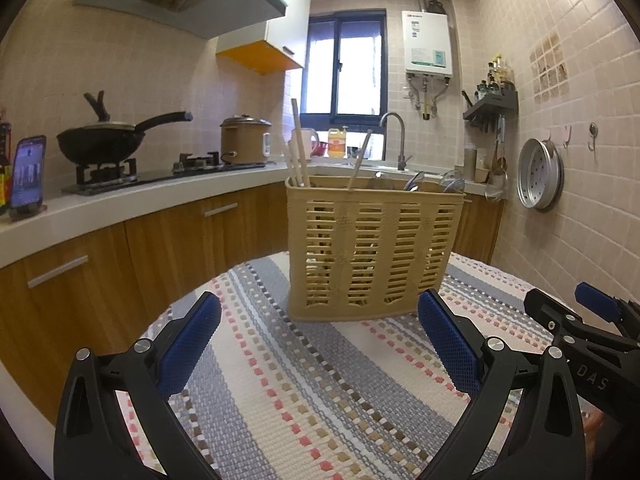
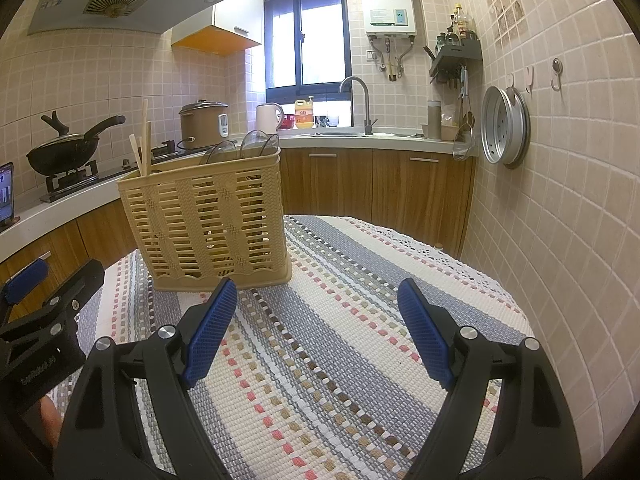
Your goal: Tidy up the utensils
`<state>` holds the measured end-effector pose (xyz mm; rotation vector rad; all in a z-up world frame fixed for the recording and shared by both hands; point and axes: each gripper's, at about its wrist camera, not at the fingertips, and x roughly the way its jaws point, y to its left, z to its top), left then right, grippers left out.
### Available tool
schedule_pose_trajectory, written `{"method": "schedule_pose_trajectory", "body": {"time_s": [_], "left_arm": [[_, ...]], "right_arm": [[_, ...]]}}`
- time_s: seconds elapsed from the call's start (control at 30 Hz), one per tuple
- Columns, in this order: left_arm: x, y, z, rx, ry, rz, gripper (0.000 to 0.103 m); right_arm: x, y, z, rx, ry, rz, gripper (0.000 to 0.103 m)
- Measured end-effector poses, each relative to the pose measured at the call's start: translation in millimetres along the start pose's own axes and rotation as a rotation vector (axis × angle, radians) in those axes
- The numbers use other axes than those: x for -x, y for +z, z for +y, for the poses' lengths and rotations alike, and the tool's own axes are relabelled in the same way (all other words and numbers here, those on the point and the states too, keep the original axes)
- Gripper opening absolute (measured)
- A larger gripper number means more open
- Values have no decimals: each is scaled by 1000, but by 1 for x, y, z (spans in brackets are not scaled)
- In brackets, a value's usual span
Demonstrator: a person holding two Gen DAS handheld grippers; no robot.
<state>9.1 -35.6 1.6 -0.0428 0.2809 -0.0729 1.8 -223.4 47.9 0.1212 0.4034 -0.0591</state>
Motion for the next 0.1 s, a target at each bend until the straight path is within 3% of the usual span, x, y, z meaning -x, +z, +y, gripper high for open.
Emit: {"method": "schedule_pose_trajectory", "body": {"time_s": [0.1], "left_arm": [[-2, 1, 2, 13, -2, 9, 96]], "right_arm": [[-1, 0, -1, -6, 3, 1, 78]]}}
